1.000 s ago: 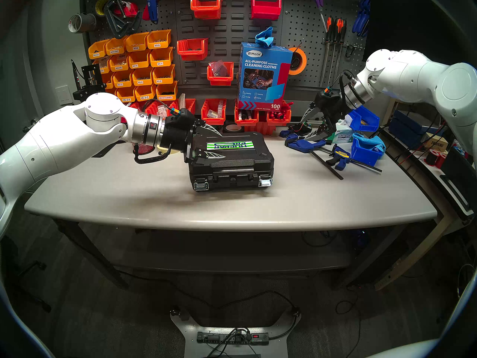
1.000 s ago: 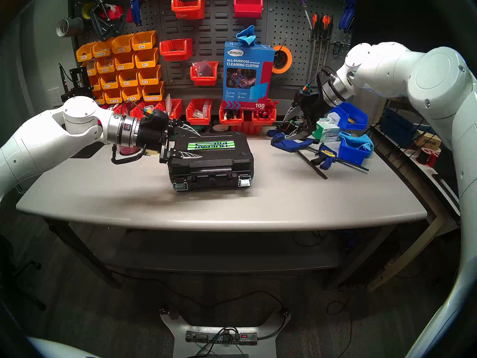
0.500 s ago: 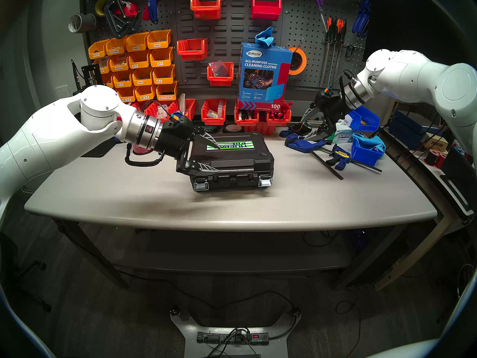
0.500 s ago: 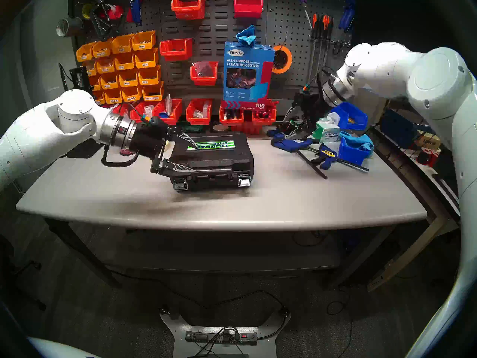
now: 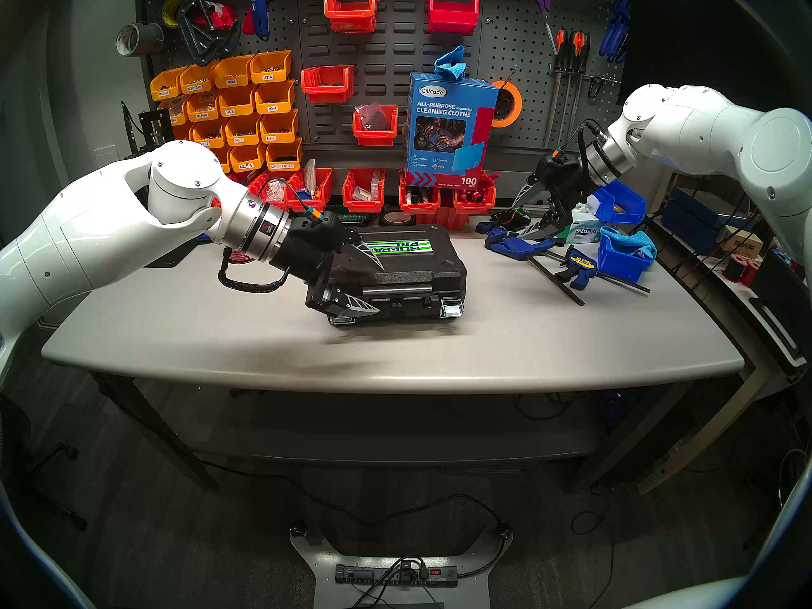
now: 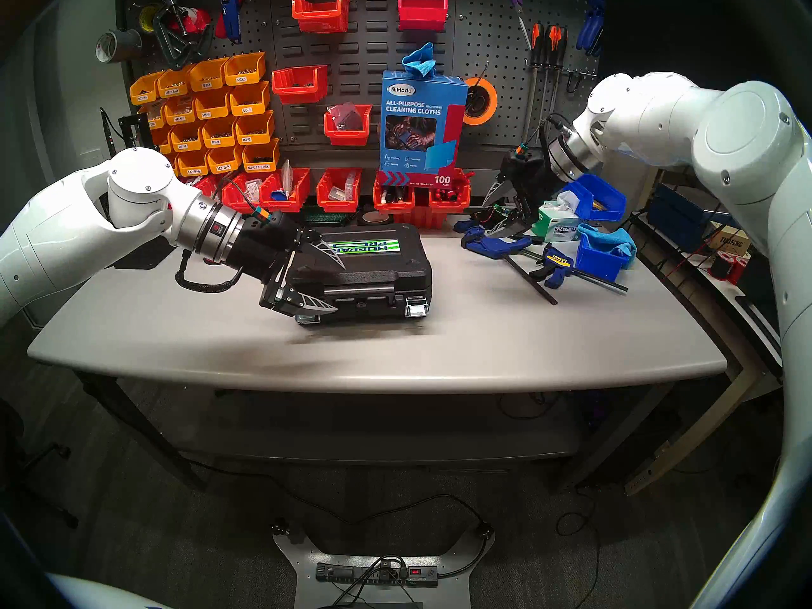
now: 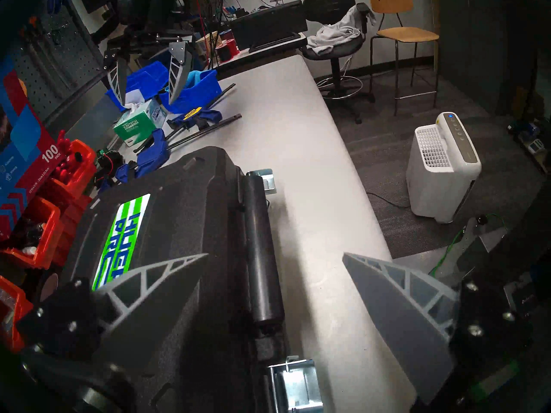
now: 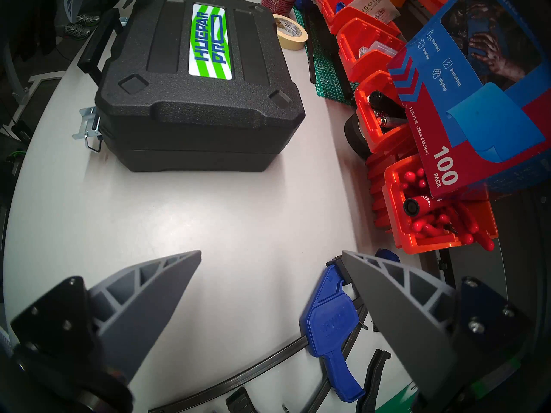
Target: Open the tool box
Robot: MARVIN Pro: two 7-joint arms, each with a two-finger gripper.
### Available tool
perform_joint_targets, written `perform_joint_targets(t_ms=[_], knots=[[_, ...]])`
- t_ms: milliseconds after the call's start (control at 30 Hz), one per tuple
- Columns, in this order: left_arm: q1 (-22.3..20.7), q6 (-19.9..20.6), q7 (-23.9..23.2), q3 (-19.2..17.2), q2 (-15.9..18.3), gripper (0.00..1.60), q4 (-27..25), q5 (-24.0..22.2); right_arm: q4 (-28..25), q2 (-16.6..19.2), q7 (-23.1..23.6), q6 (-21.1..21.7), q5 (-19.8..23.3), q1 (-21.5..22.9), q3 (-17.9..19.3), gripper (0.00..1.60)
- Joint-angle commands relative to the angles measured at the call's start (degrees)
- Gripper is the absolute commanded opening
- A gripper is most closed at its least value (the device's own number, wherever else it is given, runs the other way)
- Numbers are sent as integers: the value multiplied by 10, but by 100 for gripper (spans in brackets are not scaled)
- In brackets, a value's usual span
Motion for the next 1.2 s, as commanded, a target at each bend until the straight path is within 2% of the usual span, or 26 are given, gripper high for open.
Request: perform_joint_targets(t_ms=[0,300,700,733,767,800,833,900,967,1100,1167], knots=[[-2,17,34,1,-18,160,-8,18,5,1,0,1,1,7,1,160],[3,22,49,3,-23,160,-12,27,6,1,0,1,1,7,1,160],[4,17,39,7,-29,160,-9,39,6,1,1,1,1,7,1,160],[3,17,38,7,-30,145,-9,39,6,1,1,1,2,7,1,160],[3,16,36,6,-30,122,-9,39,6,1,1,1,2,7,1,160],[3,16,35,7,-30,122,-9,40,6,1,1,1,2,7,1,160],[3,16,33,6,-30,93,-8,41,6,1,1,1,2,7,1,160],[3,14,31,7,-31,76,-7,42,6,1,1,1,2,7,1,160],[4,12,26,7,-33,70,-4,42,7,1,1,1,2,7,0,160],[6,10,23,7,-37,72,1,43,7,1,1,1,2,7,0,160],[7,9,21,8,-40,33,6,42,7,1,1,1,2,7,0,160]])
